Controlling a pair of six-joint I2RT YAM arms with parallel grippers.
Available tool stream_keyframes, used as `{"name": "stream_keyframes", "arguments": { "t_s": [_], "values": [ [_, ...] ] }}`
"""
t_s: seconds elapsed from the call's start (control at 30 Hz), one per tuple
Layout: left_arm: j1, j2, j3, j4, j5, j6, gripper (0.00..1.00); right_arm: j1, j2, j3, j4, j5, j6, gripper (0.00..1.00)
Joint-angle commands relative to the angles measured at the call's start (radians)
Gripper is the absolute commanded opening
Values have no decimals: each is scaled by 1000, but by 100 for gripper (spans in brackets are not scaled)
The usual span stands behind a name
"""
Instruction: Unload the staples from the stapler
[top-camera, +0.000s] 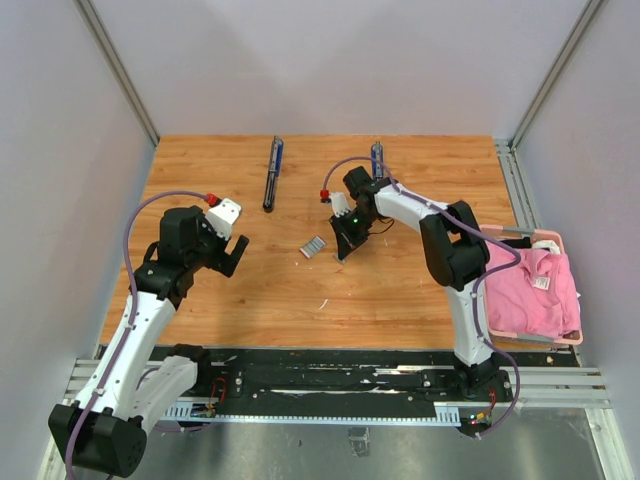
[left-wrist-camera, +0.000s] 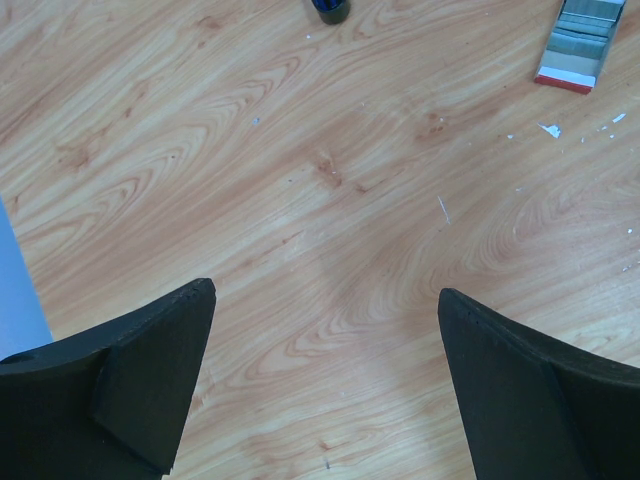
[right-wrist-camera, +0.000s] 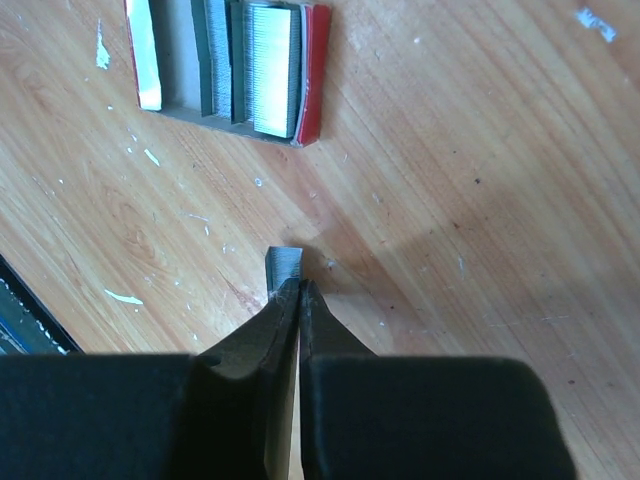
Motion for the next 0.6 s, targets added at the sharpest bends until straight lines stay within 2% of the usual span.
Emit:
{"name": "stream_keyframes", "arguments": {
  "t_s": [0.0,0.2,0.4,0.57],
  "values": [
    [4,-7,-5,7,7,5,98,-12,26,-17,-29,-33,-7,4],
    [4,-5,-5,9,10,5,98,-9,-10,-8,-22,-33,18,3],
    [4,7,-7,13,6,7,98,29,-45,50,-15,105,63,2],
    [4,9,-8,15,0,6,98,69,14,178,-48,183,101,2]
  ]
}}
